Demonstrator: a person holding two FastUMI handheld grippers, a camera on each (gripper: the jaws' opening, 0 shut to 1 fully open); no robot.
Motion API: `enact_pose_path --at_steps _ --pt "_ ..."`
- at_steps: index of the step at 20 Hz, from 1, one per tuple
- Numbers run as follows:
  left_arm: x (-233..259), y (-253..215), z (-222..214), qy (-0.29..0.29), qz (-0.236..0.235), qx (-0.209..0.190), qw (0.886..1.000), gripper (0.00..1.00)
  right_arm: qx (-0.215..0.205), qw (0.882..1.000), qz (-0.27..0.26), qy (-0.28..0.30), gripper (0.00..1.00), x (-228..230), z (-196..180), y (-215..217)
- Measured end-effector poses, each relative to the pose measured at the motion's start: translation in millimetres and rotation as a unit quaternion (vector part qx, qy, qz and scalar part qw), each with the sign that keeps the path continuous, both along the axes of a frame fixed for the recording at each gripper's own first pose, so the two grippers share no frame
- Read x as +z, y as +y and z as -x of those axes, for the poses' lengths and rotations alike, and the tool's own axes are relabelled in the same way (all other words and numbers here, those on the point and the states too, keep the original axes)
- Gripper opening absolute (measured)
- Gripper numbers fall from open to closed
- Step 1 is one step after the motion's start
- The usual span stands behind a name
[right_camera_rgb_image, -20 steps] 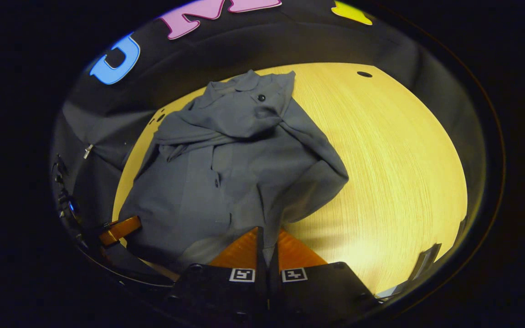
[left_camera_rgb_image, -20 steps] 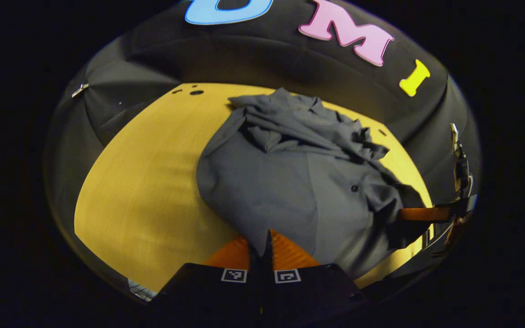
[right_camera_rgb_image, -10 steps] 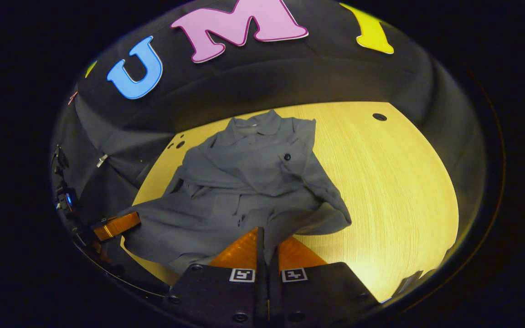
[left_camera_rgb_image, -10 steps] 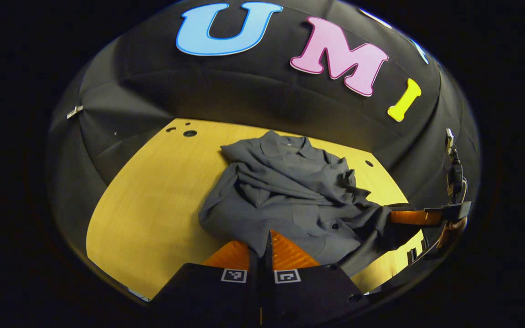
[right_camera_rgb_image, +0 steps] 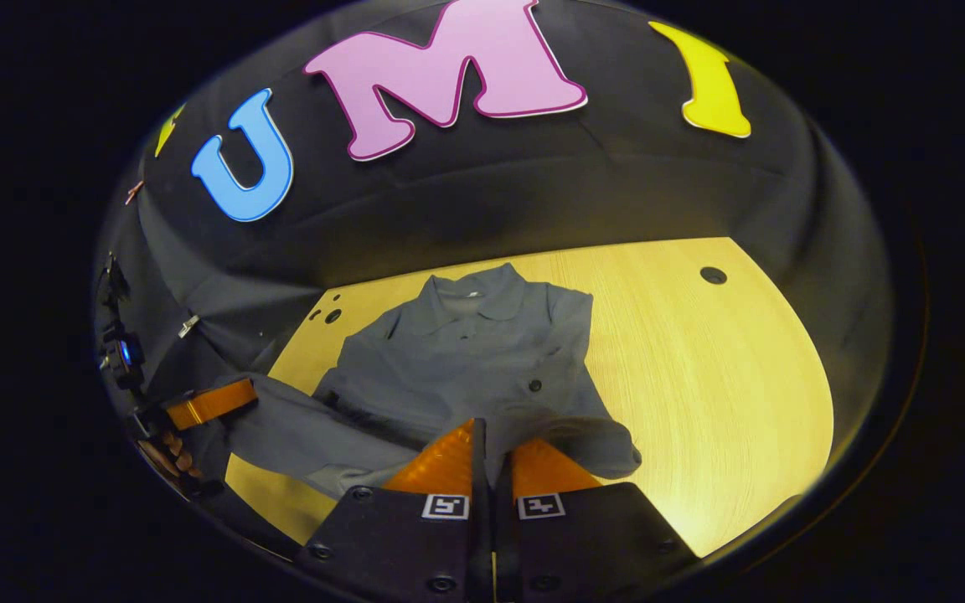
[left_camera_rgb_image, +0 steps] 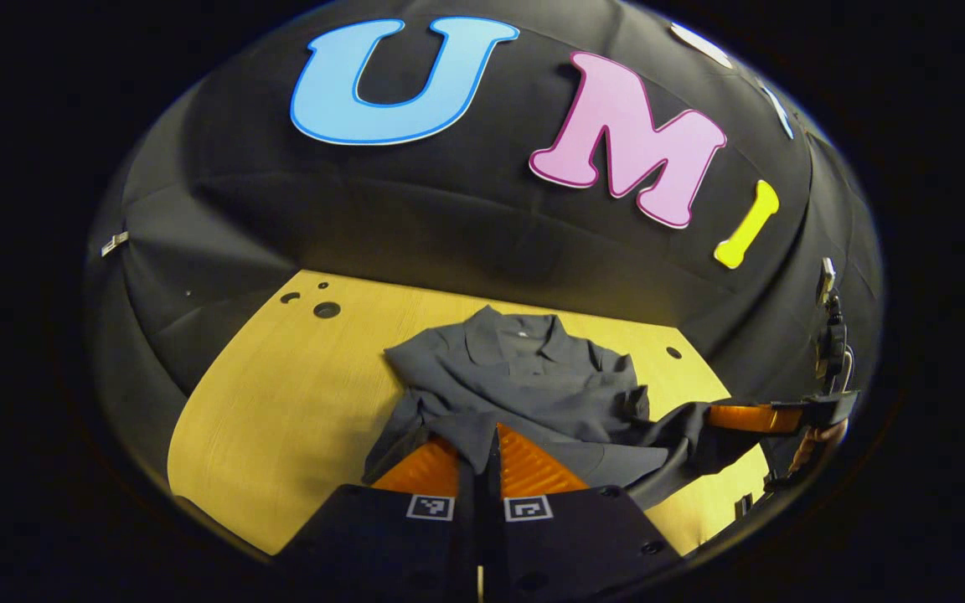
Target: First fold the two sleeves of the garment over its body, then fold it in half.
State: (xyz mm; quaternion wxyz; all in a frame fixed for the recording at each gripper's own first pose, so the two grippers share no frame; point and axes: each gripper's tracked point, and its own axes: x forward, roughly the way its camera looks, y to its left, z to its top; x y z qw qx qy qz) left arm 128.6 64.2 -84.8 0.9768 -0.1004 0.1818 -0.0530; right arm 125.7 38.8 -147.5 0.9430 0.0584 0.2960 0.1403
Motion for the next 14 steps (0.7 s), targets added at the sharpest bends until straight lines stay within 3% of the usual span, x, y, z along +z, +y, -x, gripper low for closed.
enact_pose_path --at_steps 7,10,14 --pt "28 9 -81 -0.018 -0.003 0.004 1.0 0.07 -0.004 0.999 0.009 -0.052 0.07 22 -84 8" --pt "29 6 -115 -0.006 0.036 0.006 0.999 0.07 -0.009 0.998 0.009 -0.064 0.06 25 -118 12" --pt "18 20 -161 -0.005 0.026 0.013 1.0 0.07 -0.016 0.997 0.009 -0.077 0.07 23 -160 17"
